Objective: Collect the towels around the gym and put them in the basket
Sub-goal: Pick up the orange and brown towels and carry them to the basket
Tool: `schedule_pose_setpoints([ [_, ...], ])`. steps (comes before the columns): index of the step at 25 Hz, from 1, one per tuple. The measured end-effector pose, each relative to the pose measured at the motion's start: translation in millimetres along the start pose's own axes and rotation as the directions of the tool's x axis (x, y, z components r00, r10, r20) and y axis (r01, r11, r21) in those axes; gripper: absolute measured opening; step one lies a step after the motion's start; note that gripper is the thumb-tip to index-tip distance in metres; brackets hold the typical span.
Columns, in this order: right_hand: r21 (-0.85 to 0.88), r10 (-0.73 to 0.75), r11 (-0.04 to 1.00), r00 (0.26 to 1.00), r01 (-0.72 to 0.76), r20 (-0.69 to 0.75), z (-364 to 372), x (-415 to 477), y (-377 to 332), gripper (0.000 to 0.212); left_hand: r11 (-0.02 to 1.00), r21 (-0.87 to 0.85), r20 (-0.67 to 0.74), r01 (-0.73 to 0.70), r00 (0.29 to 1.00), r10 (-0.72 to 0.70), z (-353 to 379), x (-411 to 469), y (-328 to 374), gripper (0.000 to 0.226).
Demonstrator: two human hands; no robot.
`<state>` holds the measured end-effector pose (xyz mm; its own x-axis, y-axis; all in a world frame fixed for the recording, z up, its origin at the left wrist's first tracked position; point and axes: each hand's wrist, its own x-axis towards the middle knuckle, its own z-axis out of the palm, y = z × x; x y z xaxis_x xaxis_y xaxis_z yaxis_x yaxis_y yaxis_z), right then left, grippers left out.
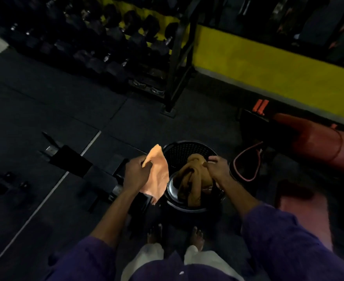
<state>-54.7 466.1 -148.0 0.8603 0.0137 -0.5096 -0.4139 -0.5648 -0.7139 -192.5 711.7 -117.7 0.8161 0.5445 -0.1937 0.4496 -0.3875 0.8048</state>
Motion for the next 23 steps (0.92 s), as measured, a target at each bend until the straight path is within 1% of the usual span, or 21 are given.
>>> schedule_pose_setpoints([
  [2,0.084,0.056,0.995,0.998,-0.058,0.022,5,-10,21,0.022,1.000,-0.010,0.038,0.002,0.999,-0.002,9,4,0,0.011],
  [5,0.135,0.141,0.980,0.988,-0.148,0.057,8,-28,54,0.015,0.999,-0.052,0.129,0.007,0.992,0.000,31,13,5,0.013],
  [8,0.154,0.187,0.968,0.978,-0.199,0.089,7,-43,74,0.018,0.996,-0.083,0.119,0.032,0.993,-0.022,43,21,12,0.012],
  [9,0.153,0.199,0.965,0.976,-0.211,0.087,5,-45,79,0.019,0.997,-0.076,0.137,0.030,0.990,-0.020,49,25,14,0.011],
  [10,0.153,0.208,0.964,0.974,-0.219,0.086,2,-47,82,0.019,0.998,-0.047,0.180,0.039,0.983,-0.030,56,30,16,0.018],
  [12,0.176,0.218,0.957,0.972,-0.231,0.089,-3,-50,85,0.017,0.996,0.046,0.282,0.070,0.956,-0.080,67,37,18,0.052],
  [13,0.194,0.219,0.953,0.972,-0.233,0.089,-5,-50,84,0.016,0.992,0.076,0.314,0.099,0.942,-0.118,73,40,16,0.061],
  [14,0.206,0.220,0.950,0.972,-0.233,0.085,-7,-49,82,0.015,0.988,0.072,0.329,0.139,0.932,-0.155,78,42,14,0.062],
  [16,0.224,0.219,0.947,0.973,-0.230,0.071,-7,-47,76,0.013,0.965,-0.024,0.322,0.259,0.916,-0.238,85,44,5,0.051],
  [17,0.234,0.219,0.945,0.973,-0.230,0.070,-5,-46,73,0.013,0.937,-0.092,0.321,0.338,0.901,-0.293,85,42,2,0.044],
  [20,0.271,0.243,0.927,0.965,-0.260,0.098,2,-48,62,0.016,0.785,-0.281,0.367,0.552,0.818,-0.444,79,30,-6,0.021],
  [21,0.295,0.252,0.915,0.961,-0.274,0.110,4,-50,60,0.017,0.737,-0.316,0.378,0.598,0.791,-0.480,77,26,-11,0.015],
  [23,0.364,0.273,0.882,0.954,-0.301,0.126,6,-56,56,0.015,0.671,-0.356,0.397,0.650,0.755,-0.522,75,16,-20,0.012],
])
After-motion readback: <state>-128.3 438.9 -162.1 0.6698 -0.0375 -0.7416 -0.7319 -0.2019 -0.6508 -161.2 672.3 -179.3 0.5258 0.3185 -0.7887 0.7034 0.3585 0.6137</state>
